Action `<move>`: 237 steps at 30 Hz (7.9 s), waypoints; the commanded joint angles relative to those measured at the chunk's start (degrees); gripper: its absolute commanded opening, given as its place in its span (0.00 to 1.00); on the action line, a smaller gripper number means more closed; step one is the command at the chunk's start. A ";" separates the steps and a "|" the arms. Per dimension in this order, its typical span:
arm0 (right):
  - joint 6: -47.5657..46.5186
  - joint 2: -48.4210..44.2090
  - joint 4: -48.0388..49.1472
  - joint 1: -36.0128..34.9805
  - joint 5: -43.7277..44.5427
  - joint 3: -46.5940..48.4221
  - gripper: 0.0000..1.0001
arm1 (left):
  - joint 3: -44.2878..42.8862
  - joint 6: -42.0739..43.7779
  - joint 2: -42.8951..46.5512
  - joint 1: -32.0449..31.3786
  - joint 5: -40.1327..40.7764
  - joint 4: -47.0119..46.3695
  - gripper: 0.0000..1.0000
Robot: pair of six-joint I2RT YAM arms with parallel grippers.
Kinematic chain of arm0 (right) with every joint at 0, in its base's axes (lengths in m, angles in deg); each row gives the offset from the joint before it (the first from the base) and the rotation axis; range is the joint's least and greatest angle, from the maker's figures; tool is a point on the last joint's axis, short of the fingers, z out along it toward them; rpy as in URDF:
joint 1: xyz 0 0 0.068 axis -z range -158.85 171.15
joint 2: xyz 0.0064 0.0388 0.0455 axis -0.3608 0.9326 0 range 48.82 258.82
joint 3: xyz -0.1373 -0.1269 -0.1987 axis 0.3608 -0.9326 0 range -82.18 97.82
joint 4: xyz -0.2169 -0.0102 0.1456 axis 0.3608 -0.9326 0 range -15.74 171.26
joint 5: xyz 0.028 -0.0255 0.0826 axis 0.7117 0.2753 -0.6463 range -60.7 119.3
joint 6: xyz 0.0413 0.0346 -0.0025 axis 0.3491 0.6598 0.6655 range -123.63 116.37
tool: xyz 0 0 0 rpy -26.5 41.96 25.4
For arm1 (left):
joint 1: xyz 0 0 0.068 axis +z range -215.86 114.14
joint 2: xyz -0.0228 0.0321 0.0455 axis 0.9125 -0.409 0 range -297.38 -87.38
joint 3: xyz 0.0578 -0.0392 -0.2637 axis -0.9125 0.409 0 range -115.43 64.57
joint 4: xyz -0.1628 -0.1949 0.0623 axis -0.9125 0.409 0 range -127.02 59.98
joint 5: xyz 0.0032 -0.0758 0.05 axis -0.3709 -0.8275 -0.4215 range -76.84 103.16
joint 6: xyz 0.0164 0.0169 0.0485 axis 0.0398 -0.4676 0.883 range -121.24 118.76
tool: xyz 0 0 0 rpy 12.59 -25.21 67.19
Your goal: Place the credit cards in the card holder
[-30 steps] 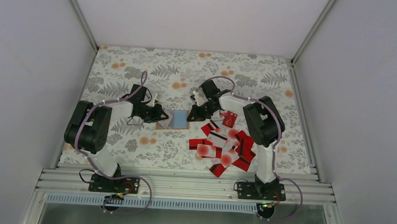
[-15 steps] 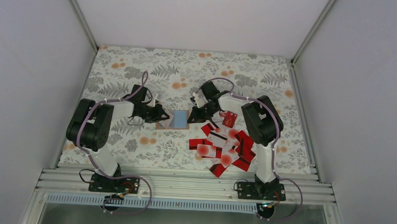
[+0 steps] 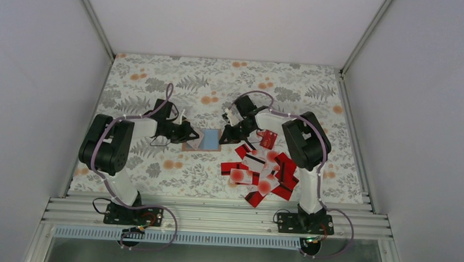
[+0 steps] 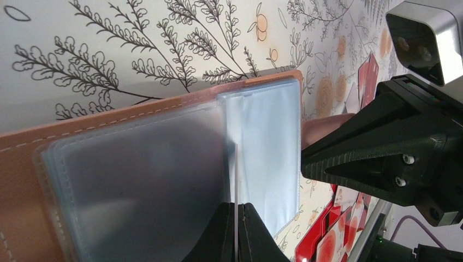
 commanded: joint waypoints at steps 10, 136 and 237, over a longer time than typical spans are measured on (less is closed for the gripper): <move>-1.72 2.13 -1.29 -0.56 1.29 -0.94 0.04 | -0.92 -0.88 -2.31 -0.76 -0.90 -3.33 0.03; -1.08 5.45 -1.78 -0.15 -0.20 0.40 0.04 | -7.67 -1.11 -3.32 -8.68 16.73 0.61 0.28; 1.60 6.61 -1.10 -2.57 0.05 1.82 0.04 | -8.77 14.26 3.19 2.58 23.38 18.03 0.22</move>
